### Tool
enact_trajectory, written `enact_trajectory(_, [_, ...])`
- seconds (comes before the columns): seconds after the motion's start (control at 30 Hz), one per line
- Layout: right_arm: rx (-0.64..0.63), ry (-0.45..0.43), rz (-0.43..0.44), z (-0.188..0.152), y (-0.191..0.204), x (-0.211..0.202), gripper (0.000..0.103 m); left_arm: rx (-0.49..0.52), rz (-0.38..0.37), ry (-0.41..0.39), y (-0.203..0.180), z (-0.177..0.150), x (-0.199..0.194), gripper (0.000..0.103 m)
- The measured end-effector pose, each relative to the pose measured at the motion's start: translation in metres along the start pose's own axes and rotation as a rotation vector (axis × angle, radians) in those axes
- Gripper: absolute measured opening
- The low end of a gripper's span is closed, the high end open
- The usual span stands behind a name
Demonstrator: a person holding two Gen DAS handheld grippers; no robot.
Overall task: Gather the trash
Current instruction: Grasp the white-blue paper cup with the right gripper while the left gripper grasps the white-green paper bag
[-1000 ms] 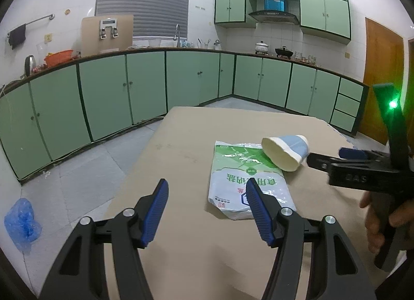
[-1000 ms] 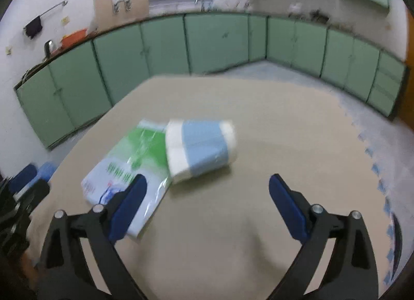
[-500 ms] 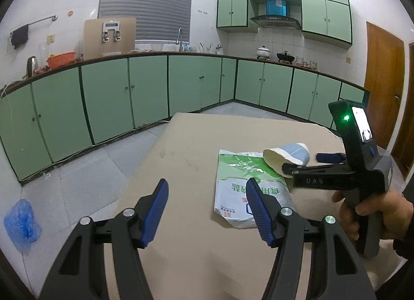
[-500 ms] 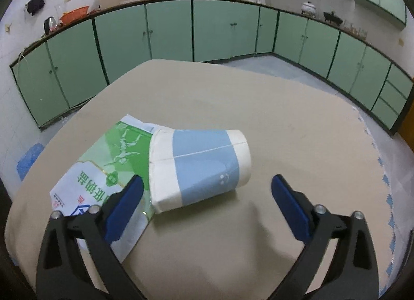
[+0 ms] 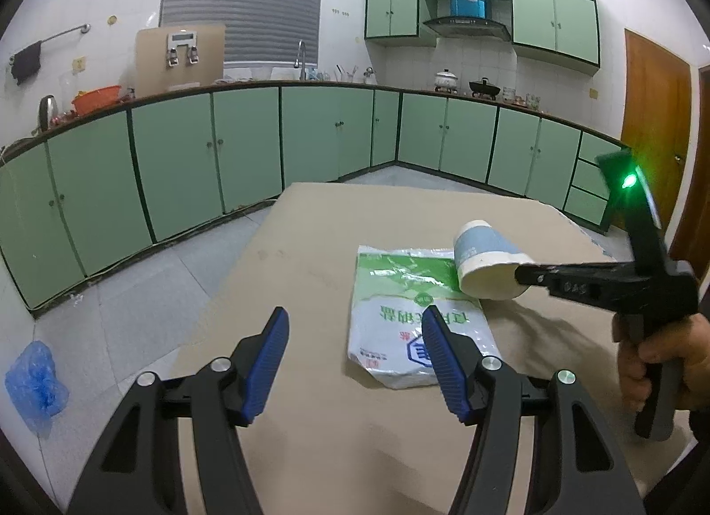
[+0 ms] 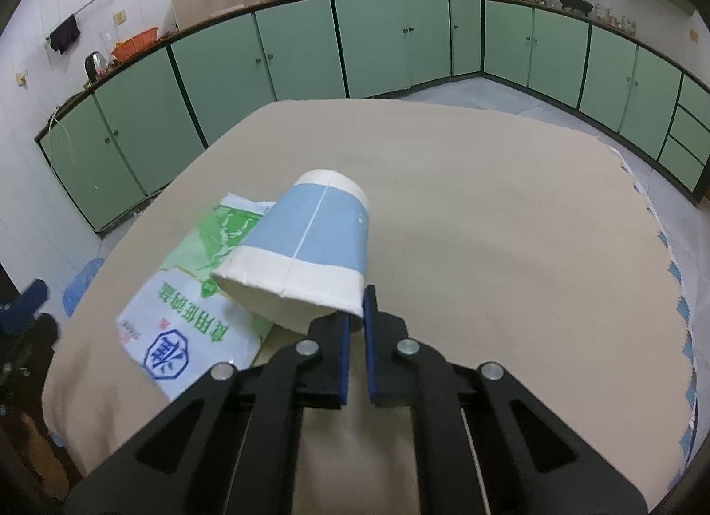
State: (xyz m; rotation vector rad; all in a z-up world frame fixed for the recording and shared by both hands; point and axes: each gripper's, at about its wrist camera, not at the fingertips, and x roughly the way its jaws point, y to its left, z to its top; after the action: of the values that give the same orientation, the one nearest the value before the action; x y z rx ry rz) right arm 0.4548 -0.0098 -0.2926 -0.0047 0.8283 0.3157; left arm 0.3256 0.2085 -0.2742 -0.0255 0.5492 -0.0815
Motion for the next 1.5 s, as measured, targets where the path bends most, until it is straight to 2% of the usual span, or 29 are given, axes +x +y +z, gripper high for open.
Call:
enact_trajectory(0.2, [0.03,-0.039,0.007,-0.007,-0.012,-0.025,0.001,-0.004,-0.029,0.034,-0.005,-0.007,0.012,0.061])
enact_trajectory(0.43, [0.057,-0.066,0.028,-0.014,-0.019,-0.042,0.001,-0.022,-0.015,0.097,-0.003,-0.009,0.038,0.061])
enact_trajectory(0.6, [0.058,-0.077,0.037,-0.014,-0.016,-0.045,0.002,-0.037,-0.028,0.229,-0.003,-0.01,0.067,0.061])
enact_trajectory(0.67, [0.05,-0.076,0.041,-0.015,-0.012,-0.045,0.002,-0.04,-0.017,0.246,-0.003,-0.007,0.073,0.06])
enact_trajectory(0.73, [0.046,-0.079,0.041,-0.015,-0.009,-0.046,0.002,-0.042,-0.025,0.275,-0.003,-0.005,0.08,0.036])
enact_trajectory(0.77, [0.048,-0.079,0.042,-0.015,-0.008,-0.047,0.002,-0.049,-0.034,0.289,-0.001,-0.004,0.084,0.013])
enact_trajectory(0.8, [0.05,-0.081,0.044,-0.014,-0.009,-0.048,0.002,-0.059,-0.048,0.299,0.0,-0.003,0.087,0.005])
enact_trajectory(0.9, [0.046,-0.086,0.046,-0.015,-0.009,-0.053,0.002,-0.111,-0.108,0.288,0.006,-0.002,0.086,0.001])
enact_trajectory(1.17, [0.05,-0.105,0.043,-0.014,-0.013,-0.066,0.002,-0.119,-0.117,0.159,0.001,0.012,0.05,0.0])
enact_trajectory(1.5, [0.064,-0.142,0.039,-0.015,-0.016,-0.093,0.002,-0.069,-0.121,0.094,-0.022,0.045,0.013,0.0])
